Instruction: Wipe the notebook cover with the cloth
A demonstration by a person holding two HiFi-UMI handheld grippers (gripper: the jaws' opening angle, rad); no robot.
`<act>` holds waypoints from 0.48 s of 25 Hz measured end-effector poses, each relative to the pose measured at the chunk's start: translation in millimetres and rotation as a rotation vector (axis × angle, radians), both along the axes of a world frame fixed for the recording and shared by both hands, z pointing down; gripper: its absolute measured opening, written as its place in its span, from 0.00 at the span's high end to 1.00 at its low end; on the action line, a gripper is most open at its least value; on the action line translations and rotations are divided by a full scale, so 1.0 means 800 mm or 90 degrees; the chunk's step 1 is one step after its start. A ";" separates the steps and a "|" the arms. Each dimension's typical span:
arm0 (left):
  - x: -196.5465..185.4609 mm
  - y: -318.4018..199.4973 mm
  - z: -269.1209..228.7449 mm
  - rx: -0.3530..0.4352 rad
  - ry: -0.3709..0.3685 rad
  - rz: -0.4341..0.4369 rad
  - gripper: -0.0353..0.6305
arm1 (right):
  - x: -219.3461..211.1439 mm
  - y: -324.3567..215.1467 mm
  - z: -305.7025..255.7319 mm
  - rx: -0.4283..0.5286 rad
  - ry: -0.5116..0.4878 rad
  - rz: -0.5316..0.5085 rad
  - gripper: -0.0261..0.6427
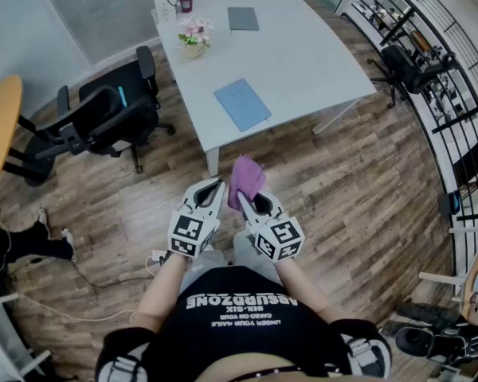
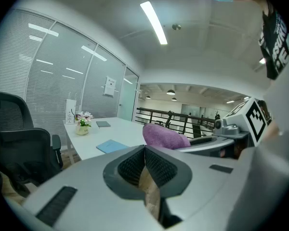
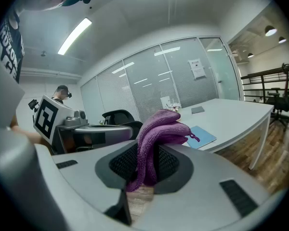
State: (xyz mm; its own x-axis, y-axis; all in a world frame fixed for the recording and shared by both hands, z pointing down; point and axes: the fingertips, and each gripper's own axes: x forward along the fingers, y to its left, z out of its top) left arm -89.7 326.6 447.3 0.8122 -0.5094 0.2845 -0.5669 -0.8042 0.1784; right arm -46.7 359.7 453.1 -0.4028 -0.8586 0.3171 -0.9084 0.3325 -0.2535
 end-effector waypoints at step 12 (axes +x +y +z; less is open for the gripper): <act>0.045 -0.016 -0.005 0.012 0.001 -0.025 0.92 | 0.044 -0.021 -0.008 0.018 0.002 -0.026 0.83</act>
State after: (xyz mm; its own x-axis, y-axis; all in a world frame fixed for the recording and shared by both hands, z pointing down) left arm -54.0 313.9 443.6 0.7918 -0.5462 0.2733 -0.5979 -0.7846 0.1642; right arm -11.2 342.9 446.9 -0.4371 -0.8499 0.2942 -0.8946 0.3769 -0.2402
